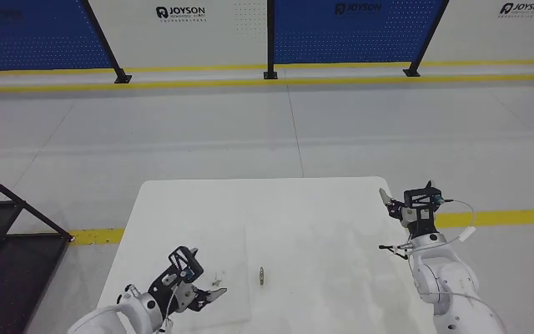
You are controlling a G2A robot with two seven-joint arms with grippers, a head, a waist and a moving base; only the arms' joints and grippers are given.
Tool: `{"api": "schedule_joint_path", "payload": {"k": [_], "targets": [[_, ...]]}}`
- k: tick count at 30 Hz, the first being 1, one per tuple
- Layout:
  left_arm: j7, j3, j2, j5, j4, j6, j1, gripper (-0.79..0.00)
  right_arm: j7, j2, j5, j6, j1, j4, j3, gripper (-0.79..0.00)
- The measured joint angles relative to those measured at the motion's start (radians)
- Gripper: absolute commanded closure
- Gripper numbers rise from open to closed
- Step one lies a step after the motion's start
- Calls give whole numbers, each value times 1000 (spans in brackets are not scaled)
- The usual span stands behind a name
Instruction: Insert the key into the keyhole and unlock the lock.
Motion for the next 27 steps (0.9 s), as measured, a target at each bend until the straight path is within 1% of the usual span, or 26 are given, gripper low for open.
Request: {"api": "schedule_joint_path", "payload": {"k": [2, 5, 8, 9, 10, 11, 13, 14, 20, 22, 23, 24, 27], "targets": [[-101, 40, -1, 10, 1, 47, 8, -785, 0, 0, 0, 0, 0, 0, 0, -785], [-203, 90, -4, 20, 32, 121, -8, -785, 0, 0, 0, 0, 0, 0, 0, -785], [-246, 138, -9, 18, 84, 188, -42, -785, 0, 0, 0, 0, 0, 0, 0, -785], [-245, 151, -10, 23, 100, 205, -54, -773, 0, 0, 0, 0, 0, 0, 0, -785], [-240, 163, -11, 26, 117, 223, -66, -723, 0, 0, 0, 0, 0, 0, 0, -785], [-231, 179, -13, 27, 137, 245, -82, -597, 0, 0, 0, 0, 0, 0, 0, -785], [-217, 199, -15, 36, 161, 273, -104, -477, 0, 0, 0, 0, 0, 0, 0, -785], [-207, 211, -16, 54, 175, 291, -116, -449, 0, 0, 0, 0, 0, 0, 0, -785], [-184, 280, -20, 143, 233, 345, -154, -428, 0, 0, 0, 0, 0, 0, 0, -785], [-175, 295, -21, 173, 250, 361, -167, -437, 0, 0, 0, 0, 0, 0, 0, -785], [-168, 303, -22, 188, 259, 372, -173, -422, 0, 0, 0, 0, 0, 0, 0, -785], [-160, 316, -23, 200, 271, 385, -180, -388, 0, 0, 0, 0, 0, 0, 0, -785], [-152, 339, -26, 213, 295, 407, -197, -366, 0, 0, 0, 0, 0, 0, 0, -785]]}}
